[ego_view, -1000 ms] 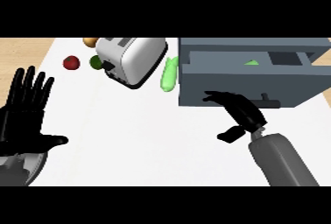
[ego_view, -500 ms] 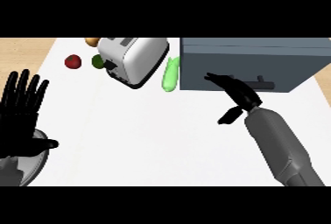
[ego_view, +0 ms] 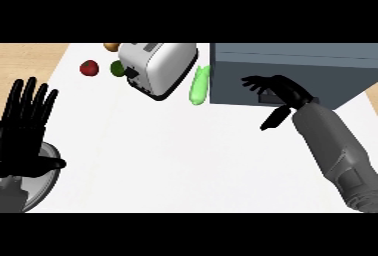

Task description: Pick up the cup, place it into the drawer and close the drawer

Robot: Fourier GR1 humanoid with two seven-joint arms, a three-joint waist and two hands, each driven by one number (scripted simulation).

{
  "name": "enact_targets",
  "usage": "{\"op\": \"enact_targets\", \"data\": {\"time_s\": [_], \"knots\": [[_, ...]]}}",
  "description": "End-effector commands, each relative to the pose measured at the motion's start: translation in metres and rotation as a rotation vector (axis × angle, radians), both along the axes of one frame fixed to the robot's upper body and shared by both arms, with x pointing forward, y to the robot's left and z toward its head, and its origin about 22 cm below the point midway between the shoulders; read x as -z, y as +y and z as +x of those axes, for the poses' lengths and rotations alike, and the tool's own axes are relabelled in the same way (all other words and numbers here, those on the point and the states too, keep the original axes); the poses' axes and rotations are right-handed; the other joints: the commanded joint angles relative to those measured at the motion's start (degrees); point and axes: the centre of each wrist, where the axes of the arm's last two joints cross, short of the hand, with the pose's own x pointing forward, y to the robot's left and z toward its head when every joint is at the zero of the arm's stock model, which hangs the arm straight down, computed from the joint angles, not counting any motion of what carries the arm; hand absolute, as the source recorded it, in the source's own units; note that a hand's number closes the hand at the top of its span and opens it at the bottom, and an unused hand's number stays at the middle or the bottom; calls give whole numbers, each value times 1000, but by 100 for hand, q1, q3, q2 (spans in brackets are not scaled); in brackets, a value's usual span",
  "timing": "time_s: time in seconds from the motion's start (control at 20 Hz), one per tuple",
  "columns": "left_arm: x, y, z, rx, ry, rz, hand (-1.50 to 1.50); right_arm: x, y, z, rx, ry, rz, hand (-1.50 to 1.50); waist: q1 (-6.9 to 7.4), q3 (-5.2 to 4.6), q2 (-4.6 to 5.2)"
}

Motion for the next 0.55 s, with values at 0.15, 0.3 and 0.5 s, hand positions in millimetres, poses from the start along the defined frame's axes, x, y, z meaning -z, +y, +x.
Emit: {"op": "enact_targets", "data": {"time_s": [0.15,0.3,0.5], "knots": [[-1,-12,7,17,-16,13,-150,-31,-25,16,133,13,-29,-150,172,50,213],[1,-7,-4,33,-17,11,-150,-28,-42,11,133,32,-35,-150,243,51,190],[10,-2,-6,15,-15,30,-150,-18,-33,9,132,31,-38,-150,237,48,209]]}}
